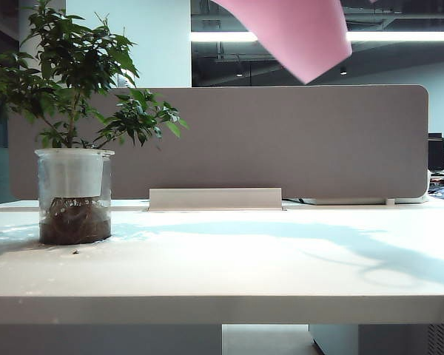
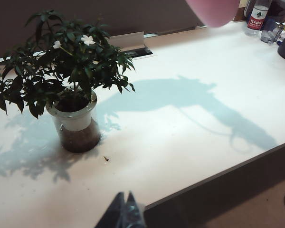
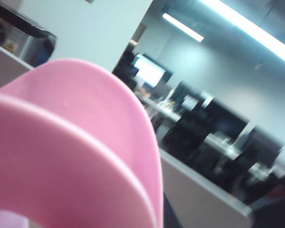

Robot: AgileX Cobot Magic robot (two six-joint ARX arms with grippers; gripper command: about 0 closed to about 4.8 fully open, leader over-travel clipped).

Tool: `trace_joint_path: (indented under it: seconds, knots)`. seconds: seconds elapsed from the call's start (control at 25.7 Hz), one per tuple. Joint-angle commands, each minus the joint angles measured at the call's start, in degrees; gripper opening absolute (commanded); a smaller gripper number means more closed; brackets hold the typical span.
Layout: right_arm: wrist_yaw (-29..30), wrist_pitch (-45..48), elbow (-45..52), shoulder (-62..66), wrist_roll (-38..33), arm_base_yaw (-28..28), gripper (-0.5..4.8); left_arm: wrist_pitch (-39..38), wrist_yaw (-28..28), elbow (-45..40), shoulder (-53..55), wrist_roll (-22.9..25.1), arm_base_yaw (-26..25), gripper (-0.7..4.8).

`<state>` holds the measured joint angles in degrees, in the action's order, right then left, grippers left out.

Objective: Pick up the watering can from the table, water the potted plant, and put the can back.

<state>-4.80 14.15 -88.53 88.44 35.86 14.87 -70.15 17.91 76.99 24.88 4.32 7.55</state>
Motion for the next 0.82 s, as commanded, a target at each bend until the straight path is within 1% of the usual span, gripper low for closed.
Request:
trace_joint_path:
  seconds: [0.04,0.12,0.16,0.23,0.31,0.43,0.5,0.66,0.82]
  knots:
    - [-0.85,3.32,-1.77,-0.68,7.48,1.33,-0.03,0.37,0.11,0.13,0.00,0.17,-0.02,-0.05]
    - [-2.27,3.17,-1.77,-0.52,13.51,2.36,-0.03,0.37,0.11,0.13,0.00,0.17,-0.02,-0.05]
    - [-4.07,3.67,-1.77,0.07,17.20,3.52,-0.03,0.37,0.13,0.13,0.04,0.17,-0.02,-0.05]
    - [-5.84,5.25,-1.84,1.33,20.00,5.60,-0.03,0.37,0.04,0.13,0.00,0.17,0.00,-0.05]
    - [-5.84,6.78,-2.05,2.29,20.15,6.27,-0.03,0.39,0.13,0.13,0.02,0.17,-0.02,-0.05]
    - [-8.61,6.64,-5.40,5.64,23.21,8.81,-0.02,0.37,0.24,0.09,0.00,0.17,-0.02,-0.05]
    - [-8.17,6.71,-7.23,6.67,23.63,9.84,-0.02,0.37,0.31,0.09,0.02,0.17,-0.02,-0.05]
    - [-8.17,6.60,-10.10,7.63,30.16,10.91,-0.02,0.37,0.28,0.07,0.02,0.17,-0.02,-0.05]
    - [-7.98,7.08,-11.41,7.61,33.44,10.91,-0.02,0.37,0.28,0.07,0.00,0.17,-0.02,-0.05]
